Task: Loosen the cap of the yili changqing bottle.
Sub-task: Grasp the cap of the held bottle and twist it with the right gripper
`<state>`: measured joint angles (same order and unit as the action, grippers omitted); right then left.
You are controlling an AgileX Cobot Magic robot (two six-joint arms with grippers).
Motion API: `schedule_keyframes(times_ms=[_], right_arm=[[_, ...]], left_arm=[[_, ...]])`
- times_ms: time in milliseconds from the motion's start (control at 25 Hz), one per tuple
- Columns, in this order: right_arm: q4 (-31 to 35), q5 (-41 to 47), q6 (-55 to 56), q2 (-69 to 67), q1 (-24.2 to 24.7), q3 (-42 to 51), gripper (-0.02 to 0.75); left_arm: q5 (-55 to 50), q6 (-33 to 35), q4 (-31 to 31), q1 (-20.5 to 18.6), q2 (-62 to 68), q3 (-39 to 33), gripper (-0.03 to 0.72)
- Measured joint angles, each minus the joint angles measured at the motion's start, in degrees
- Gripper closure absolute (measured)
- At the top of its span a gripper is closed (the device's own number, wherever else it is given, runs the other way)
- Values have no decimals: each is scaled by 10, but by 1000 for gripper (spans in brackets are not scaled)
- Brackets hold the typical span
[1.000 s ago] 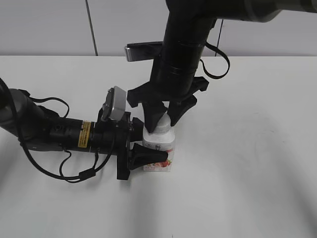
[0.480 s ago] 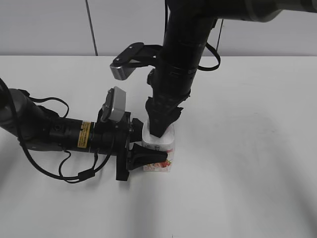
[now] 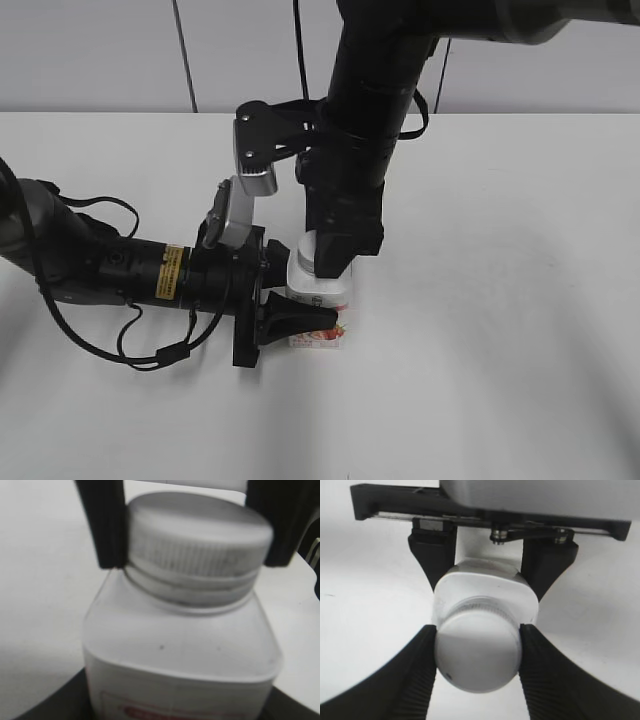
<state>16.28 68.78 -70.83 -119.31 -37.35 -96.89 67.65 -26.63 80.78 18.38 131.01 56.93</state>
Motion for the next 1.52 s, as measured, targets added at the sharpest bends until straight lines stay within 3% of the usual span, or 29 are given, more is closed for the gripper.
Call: schedule_keyframes(times_ms=[400,920,1240,1520], right_arm=[[3,-2,-98,0,0,0,342],[9,-1,-88,0,1,0,337],[54,-4,-77,1,-1,0,266],[45,-2,-33,10,-2,0,239]], left_arm=[[0,1,2,0,0,0,314],[0,1,4,0,0,0,315],[1,-3,4,0,0,0,315],[1,-5,3,0,0,0,316]])
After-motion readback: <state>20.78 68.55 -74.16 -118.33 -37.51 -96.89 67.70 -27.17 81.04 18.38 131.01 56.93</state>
